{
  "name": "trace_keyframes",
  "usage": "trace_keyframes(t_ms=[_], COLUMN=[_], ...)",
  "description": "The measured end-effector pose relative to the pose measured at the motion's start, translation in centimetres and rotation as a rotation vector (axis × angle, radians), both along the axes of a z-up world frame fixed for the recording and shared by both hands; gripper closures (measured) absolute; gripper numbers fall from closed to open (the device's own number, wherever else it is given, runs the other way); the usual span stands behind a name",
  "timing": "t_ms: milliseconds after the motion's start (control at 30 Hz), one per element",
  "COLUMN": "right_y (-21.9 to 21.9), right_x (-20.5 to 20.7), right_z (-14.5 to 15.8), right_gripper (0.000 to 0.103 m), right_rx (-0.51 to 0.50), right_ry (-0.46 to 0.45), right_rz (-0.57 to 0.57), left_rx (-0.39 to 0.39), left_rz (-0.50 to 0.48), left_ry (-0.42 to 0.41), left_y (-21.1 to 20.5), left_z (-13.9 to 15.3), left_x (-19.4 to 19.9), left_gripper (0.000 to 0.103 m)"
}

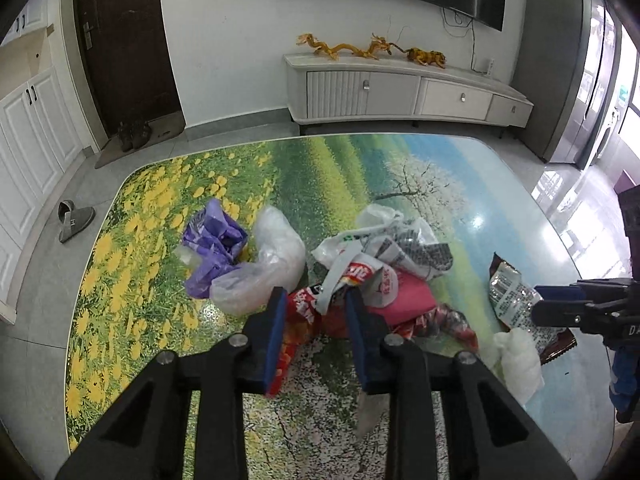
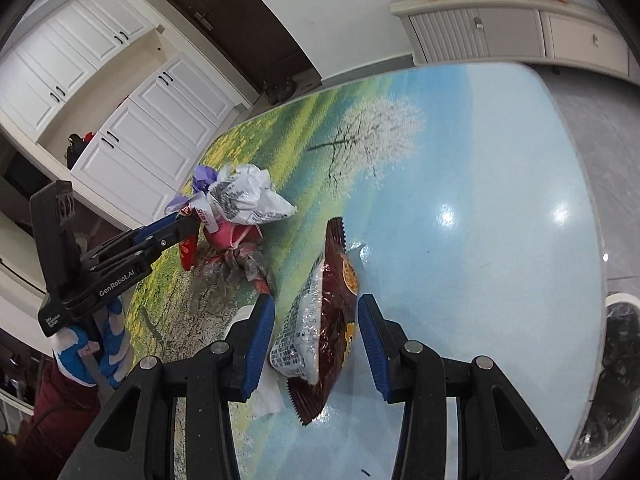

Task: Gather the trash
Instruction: 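Grasp a red chip bag with the left tool while the right tool grasps a brown snack bag, then carry both bags over the trash bin and open both tools to drop them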

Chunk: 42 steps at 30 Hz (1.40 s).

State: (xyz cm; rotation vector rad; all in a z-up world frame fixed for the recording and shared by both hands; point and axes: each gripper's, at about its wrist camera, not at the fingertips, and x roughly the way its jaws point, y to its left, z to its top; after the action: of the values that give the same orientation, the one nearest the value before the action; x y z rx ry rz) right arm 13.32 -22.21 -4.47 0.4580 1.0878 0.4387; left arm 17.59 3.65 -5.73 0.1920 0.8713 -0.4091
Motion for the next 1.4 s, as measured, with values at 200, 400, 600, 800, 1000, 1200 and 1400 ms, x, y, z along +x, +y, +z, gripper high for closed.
trace_keyframes(t_ms=[200, 400, 600, 800, 1000, 1200, 1400], right_y=[-0.2, -1.1, -1.2, -2.5, -5.4, -10.8, -16.8], right_x=[-0.2, -1.3, -2.9, -5.5, -8.4, -12.1, -15.6], right_z=[-0.7, 0.3, 2.0, 2.8, 4.0, 4.9, 3.8], right_gripper=[0.082, 0.087, 0.088, 0.088, 0.088, 0.088, 0.088], right_rx=[0.041, 0.036, 0.031, 0.023, 0.003, -0.013, -0.01], right_ry=[0.012, -0.033, -0.094, -0.123, -0.167, -0.199, -0.189], right_rz=[0.01, -0.016, -0.037, -0.061, -0.138, -0.272, -0.435], left_rx=[-0.017, -0.064, -0.146, -0.188, -0.248, -0.292, -0.305], left_rz=[-0.011, 0.005, 0.028, 0.032, 0.005, -0.06, -0.154], left_ry=[0.0, -0.02, -0.018, -0.027, -0.022, 0.0, 0.038], left_y=[0.1, 0.6, 1.7, 2.5, 1.5, -2.0, -7.3], left_z=[0.2, 1.4, 2.6, 3.8, 5.0, 5.5, 5.8], left_x=[-0.4, -1.6, -4.5, -8.0, -10.2, -12.0, -13.9], left_gripper=[0.086, 0.089, 0.09, 0.09, 0.09, 0.09, 0.09])
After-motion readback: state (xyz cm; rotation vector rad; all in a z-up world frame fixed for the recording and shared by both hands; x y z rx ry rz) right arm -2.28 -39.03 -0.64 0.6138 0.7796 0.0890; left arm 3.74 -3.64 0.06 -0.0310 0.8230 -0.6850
